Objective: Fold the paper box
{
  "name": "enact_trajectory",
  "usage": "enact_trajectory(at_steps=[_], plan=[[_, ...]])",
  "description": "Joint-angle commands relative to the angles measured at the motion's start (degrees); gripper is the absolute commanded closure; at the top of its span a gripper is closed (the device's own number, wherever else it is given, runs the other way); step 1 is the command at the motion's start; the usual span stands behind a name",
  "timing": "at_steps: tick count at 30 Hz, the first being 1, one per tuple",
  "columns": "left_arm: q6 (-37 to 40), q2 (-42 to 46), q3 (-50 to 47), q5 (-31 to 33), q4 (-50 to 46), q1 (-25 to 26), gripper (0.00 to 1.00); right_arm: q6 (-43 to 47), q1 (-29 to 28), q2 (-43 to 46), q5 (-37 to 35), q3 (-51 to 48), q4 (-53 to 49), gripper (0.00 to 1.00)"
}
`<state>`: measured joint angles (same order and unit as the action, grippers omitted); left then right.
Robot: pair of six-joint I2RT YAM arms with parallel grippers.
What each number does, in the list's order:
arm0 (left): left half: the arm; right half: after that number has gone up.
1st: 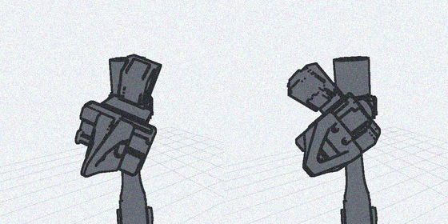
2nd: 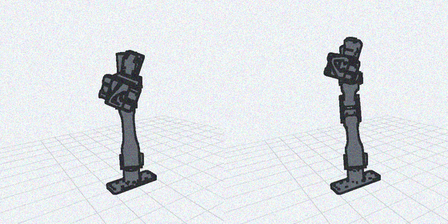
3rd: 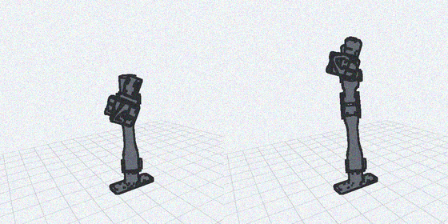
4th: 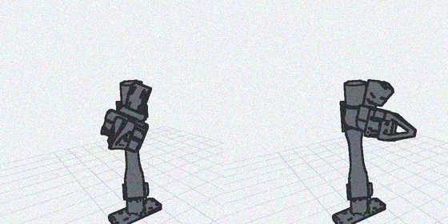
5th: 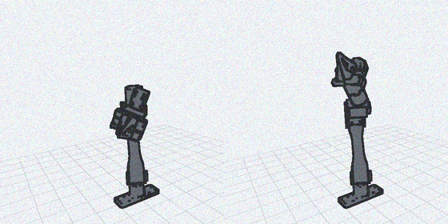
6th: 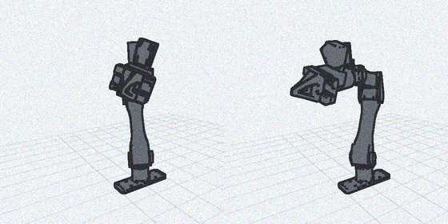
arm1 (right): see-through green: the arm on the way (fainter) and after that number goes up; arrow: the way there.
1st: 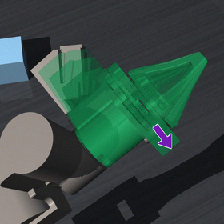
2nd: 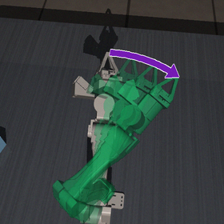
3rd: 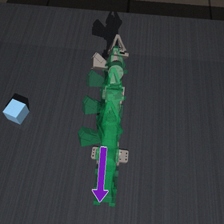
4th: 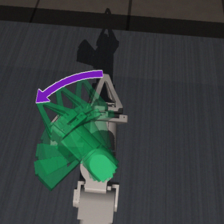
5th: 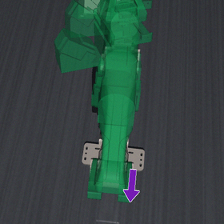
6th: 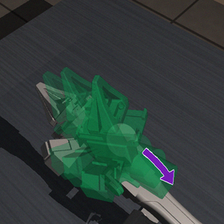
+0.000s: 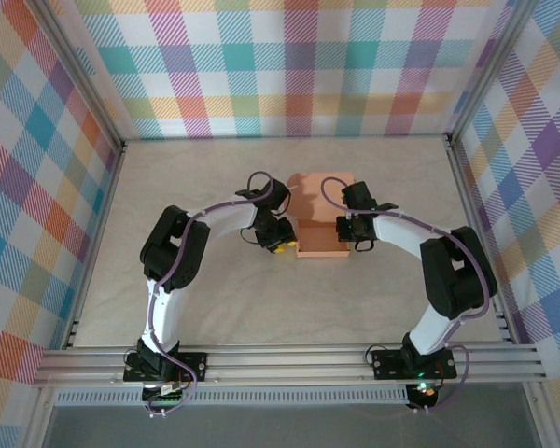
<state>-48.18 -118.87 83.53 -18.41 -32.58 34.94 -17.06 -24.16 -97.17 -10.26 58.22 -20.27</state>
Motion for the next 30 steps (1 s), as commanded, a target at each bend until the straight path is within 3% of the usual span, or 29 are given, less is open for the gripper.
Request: enact_trajectory(at_steps=[1,8,21,26,29,30], plan=[[0.61,-2.41,0.76,-1.15,-0.21,0.04,0.69,0.98,-3.25,-3.16,-5.28,1.29,-5.71,0.86],[0.71,-2.66,0.84,-1.45,-0.10,0.04,0.69,1.03,-7.44,-6.39,-12.99,4.59,-9.25,0.83],[0.87,-2.65,0.66,-1.66,0.14,0.00,0.69,0.89,-8.79,-9.18,-16.06,7.05,-10.59,0.80],[0.86,-2.58,0.42,-1.62,0.15,-0.05,0.69,1.15,-9.41,-10.15,-17.15,8.12,-11.26,0.86],[0.90,-2.58,0.49,-1.63,0.12,-0.05,0.69,0.87,-9.82,-10.99,-18.77,9.07,-12.73,1.00],[0.90,-2.53,0.47,-1.62,0.15,-0.05,0.69,0.57,-10.06,-11.41,-19.74,9.50,-13.30,1.00]])
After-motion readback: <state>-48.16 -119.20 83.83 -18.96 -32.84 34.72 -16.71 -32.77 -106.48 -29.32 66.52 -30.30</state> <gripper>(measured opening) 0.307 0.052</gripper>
